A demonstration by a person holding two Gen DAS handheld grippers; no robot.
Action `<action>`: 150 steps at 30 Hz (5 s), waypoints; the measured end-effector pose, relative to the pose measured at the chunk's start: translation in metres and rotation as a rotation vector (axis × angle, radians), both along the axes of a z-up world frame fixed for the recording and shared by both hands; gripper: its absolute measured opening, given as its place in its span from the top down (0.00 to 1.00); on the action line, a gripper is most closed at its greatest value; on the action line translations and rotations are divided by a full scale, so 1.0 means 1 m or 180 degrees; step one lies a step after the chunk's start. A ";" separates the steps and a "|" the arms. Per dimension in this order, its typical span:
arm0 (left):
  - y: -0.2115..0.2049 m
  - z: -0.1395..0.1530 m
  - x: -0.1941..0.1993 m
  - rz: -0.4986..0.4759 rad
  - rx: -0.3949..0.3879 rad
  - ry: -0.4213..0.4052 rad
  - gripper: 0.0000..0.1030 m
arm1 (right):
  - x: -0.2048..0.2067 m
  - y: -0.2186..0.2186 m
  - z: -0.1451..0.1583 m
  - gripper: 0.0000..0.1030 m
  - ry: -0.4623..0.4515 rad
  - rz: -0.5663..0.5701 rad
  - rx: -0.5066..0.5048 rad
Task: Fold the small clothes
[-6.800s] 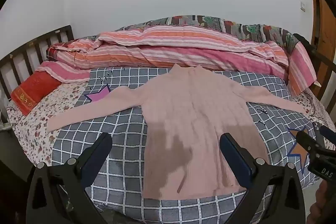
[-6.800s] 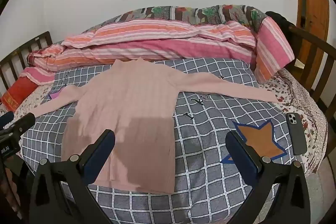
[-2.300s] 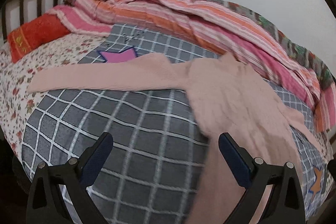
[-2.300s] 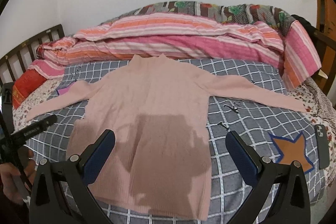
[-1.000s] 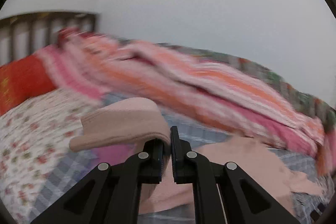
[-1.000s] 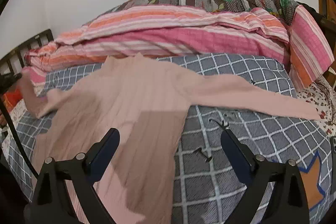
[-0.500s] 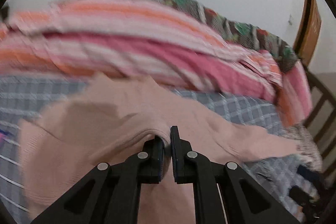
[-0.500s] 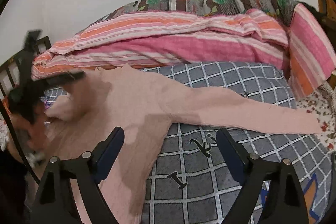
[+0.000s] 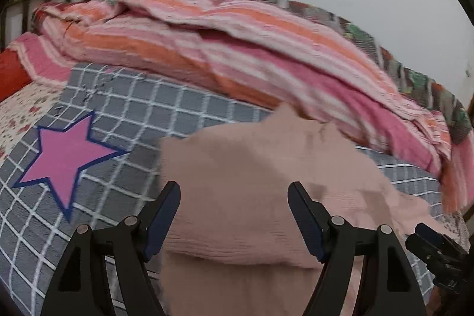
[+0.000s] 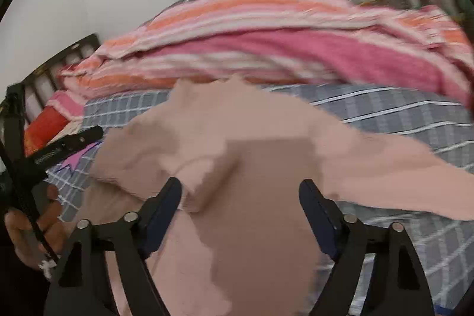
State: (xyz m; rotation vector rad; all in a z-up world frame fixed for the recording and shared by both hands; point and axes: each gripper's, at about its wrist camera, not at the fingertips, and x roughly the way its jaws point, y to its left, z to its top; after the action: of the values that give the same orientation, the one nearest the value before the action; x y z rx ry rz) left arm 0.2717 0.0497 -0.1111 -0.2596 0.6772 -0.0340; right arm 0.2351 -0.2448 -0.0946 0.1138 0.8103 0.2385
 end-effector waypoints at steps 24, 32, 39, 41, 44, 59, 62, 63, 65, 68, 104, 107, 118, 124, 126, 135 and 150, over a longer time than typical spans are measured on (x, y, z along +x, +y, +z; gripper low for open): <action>0.029 -0.037 0.011 0.0087 -0.0429 0.0262 0.29 | 0.046 -0.068 -0.058 0.55 0.0585 -0.0314 0.0213; 0.011 -0.035 0.010 0.0122 -0.0001 0.0266 0.29 | 0.037 -0.059 -0.041 0.95 0.0187 -0.0125 0.0284; 0.005 -0.030 0.007 0.0134 0.0154 0.0206 0.29 | 0.035 -0.059 -0.020 0.96 -0.0255 -0.0182 0.0296; 0.005 -0.030 0.006 0.0132 0.0180 0.0182 0.29 | 0.032 -0.062 -0.016 0.96 -0.0373 -0.0225 0.0292; 0.002 -0.030 0.007 0.0118 0.0216 0.0184 0.29 | 0.040 -0.062 -0.027 0.96 -0.0243 -0.0352 0.0170; -0.003 -0.057 0.027 0.0120 0.0381 0.0652 0.26 | 0.032 -0.087 -0.021 0.53 -0.0102 -0.0760 -0.0091; -0.003 -0.057 0.027 0.0117 0.0359 0.0644 0.26 | 0.012 -0.115 0.001 0.36 -0.0185 -0.0952 -0.0275; -0.004 -0.057 0.027 0.0119 0.0368 0.0643 0.26 | 0.004 -0.125 0.004 0.30 -0.0233 -0.1010 -0.0322; -0.004 -0.056 0.026 0.0121 0.0383 0.0636 0.26 | -0.018 -0.157 0.009 0.12 -0.0307 -0.1242 -0.0466; -0.004 -0.056 0.026 0.0126 0.0378 0.0627 0.25 | -0.049 -0.209 0.006 0.12 -0.0260 -0.1562 -0.0537; -0.006 -0.058 0.025 0.0136 0.0425 0.0603 0.25 | -0.058 -0.362 -0.050 0.92 0.0285 -0.2427 0.0100; -0.003 -0.056 0.025 0.0124 0.0362 0.0577 0.25 | -0.063 -0.353 -0.035 0.93 0.0067 -0.2389 -0.0010; 0.028 -0.043 0.012 0.0183 -0.0281 0.0379 0.23 | -0.060 -0.271 0.043 0.94 -0.0532 -0.2064 -0.0572; 0.038 -0.027 0.001 0.0336 -0.0095 0.0190 0.23 | -0.042 -0.198 0.073 0.94 -0.0736 -0.1752 -0.0750; 0.045 -0.021 -0.005 0.0350 -0.0083 0.0115 0.23 | -0.036 -0.175 0.076 0.94 -0.0759 -0.1660 -0.0790; 0.087 -0.018 -0.019 0.0511 -0.0389 0.0072 0.23 | 0.002 -0.053 0.075 0.94 -0.0802 -0.1044 -0.0791; 0.129 -0.011 -0.033 0.0707 -0.0249 -0.0004 0.23 | 0.051 0.109 0.037 0.94 -0.0542 -0.0163 -0.0544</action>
State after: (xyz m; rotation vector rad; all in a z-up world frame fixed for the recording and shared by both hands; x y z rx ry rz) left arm 0.2386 0.1783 -0.1220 -0.4089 0.6432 0.1520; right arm 0.2862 -0.1363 -0.0576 -0.0462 0.6546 0.1277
